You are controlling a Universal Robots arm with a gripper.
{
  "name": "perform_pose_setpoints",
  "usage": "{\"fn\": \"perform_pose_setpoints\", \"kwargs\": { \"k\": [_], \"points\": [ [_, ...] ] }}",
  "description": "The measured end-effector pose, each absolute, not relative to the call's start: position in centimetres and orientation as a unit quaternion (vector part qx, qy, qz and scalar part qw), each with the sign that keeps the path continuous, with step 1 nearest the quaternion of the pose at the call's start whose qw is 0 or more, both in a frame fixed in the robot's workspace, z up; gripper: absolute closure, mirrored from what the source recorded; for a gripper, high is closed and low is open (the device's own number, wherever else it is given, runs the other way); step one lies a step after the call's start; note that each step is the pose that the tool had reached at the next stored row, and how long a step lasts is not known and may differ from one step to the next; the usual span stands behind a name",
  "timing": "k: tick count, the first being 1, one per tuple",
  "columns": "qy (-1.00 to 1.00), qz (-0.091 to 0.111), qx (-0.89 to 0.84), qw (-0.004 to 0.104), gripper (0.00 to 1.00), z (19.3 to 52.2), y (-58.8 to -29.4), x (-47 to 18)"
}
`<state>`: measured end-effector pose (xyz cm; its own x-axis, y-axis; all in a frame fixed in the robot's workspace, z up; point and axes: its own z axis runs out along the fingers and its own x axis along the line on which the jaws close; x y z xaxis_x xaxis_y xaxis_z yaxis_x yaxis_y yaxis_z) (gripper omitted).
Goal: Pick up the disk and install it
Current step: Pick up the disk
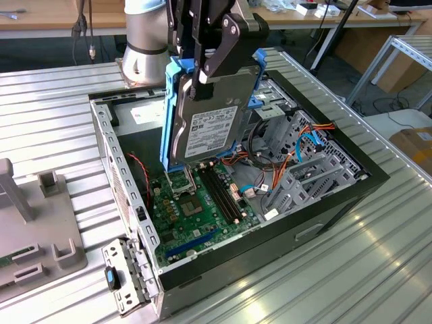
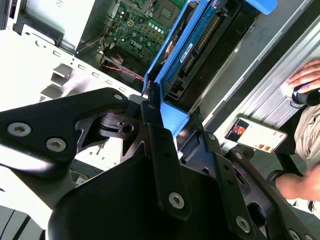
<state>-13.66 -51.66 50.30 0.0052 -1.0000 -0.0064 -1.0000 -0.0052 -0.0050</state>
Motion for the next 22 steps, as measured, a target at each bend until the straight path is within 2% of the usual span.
{"fn": "perform_pose_setpoints", "kwargs": {
  "k": [11, 22],
  "points": [
    [0.705, 0.0, -0.709, 0.004, 0.63, 50.3, -51.8, -13.7],
    [0.71, 0.0, -0.704, 0.004, 0.63, 50.2, -53.5, -13.1]
  ]
}}
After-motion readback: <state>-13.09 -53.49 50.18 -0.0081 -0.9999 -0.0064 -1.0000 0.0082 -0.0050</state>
